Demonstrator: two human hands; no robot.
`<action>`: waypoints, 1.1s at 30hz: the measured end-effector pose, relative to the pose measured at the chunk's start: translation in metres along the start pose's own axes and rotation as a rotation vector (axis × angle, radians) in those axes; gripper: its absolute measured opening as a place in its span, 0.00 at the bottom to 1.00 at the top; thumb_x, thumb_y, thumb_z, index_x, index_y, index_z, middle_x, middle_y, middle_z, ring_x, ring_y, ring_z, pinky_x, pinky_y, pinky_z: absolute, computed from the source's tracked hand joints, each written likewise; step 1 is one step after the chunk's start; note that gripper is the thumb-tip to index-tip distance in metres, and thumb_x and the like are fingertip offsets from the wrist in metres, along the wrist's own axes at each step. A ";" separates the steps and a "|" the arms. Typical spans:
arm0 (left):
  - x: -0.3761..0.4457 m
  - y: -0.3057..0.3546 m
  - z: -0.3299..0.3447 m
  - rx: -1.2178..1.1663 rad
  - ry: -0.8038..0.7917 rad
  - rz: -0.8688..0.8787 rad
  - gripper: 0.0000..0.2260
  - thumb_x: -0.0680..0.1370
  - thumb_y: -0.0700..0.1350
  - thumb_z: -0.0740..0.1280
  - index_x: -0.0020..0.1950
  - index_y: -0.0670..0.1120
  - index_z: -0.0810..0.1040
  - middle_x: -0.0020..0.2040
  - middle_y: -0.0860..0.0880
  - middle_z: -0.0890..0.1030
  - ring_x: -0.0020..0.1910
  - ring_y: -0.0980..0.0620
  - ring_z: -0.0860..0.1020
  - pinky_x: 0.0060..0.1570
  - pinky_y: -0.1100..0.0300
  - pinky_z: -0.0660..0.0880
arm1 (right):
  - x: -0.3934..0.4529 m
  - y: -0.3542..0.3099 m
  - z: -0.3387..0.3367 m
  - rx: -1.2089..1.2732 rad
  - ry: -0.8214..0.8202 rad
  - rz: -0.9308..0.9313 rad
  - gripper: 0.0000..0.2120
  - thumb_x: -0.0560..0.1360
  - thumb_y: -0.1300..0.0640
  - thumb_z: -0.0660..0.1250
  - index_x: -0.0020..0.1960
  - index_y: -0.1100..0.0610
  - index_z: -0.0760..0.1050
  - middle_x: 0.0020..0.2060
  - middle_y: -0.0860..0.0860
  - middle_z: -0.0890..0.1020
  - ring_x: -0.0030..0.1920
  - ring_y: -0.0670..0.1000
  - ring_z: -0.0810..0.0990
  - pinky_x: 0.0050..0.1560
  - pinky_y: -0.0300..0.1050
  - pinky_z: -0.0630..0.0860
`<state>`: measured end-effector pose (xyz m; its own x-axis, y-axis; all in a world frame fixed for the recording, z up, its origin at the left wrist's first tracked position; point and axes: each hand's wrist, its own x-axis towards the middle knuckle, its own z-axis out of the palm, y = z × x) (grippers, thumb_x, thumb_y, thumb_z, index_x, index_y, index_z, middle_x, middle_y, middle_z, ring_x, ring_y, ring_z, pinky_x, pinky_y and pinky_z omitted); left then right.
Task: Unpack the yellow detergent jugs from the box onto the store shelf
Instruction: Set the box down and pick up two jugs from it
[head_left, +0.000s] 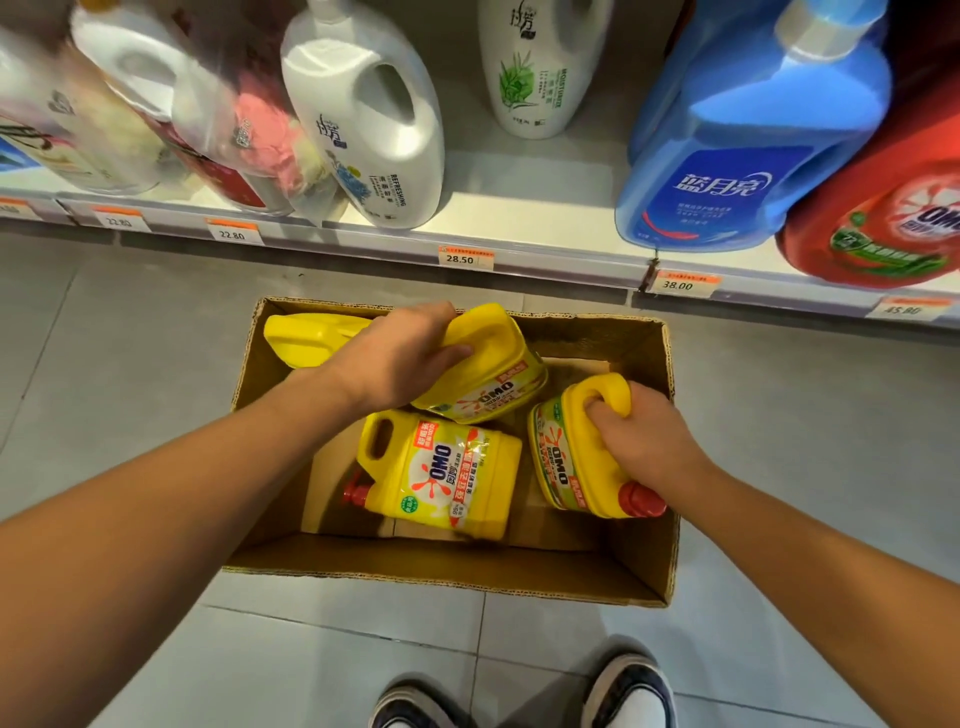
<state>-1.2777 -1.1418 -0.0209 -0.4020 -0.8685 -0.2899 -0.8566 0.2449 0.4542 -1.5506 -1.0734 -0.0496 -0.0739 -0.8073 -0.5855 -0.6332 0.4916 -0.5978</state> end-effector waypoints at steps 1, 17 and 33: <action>-0.003 -0.001 -0.003 -0.009 0.007 0.004 0.12 0.82 0.52 0.65 0.59 0.45 0.76 0.51 0.44 0.82 0.44 0.46 0.77 0.41 0.57 0.70 | 0.000 -0.001 -0.001 0.005 -0.001 0.015 0.09 0.84 0.47 0.62 0.60 0.50 0.76 0.50 0.49 0.79 0.51 0.52 0.77 0.52 0.50 0.74; -0.090 0.036 -0.050 0.254 0.155 0.330 0.13 0.75 0.44 0.59 0.54 0.49 0.81 0.56 0.53 0.81 0.61 0.46 0.72 0.56 0.53 0.63 | -0.023 -0.027 -0.004 -0.092 -0.094 0.104 0.31 0.73 0.39 0.74 0.69 0.54 0.70 0.57 0.51 0.79 0.57 0.54 0.80 0.48 0.47 0.80; -0.138 0.047 -0.082 0.127 -0.072 0.479 0.18 0.68 0.43 0.81 0.52 0.54 0.78 0.65 0.47 0.64 0.65 0.44 0.67 0.52 0.53 0.80 | -0.034 -0.110 0.014 -0.073 -0.835 -0.354 0.52 0.70 0.58 0.80 0.80 0.36 0.49 0.68 0.42 0.75 0.67 0.49 0.76 0.66 0.46 0.76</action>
<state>-1.2358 -1.0458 0.1092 -0.7773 -0.6149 -0.1329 -0.6010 0.6634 0.4459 -1.4682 -1.0952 0.0285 0.6984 -0.3938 -0.5976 -0.5619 0.2154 -0.7987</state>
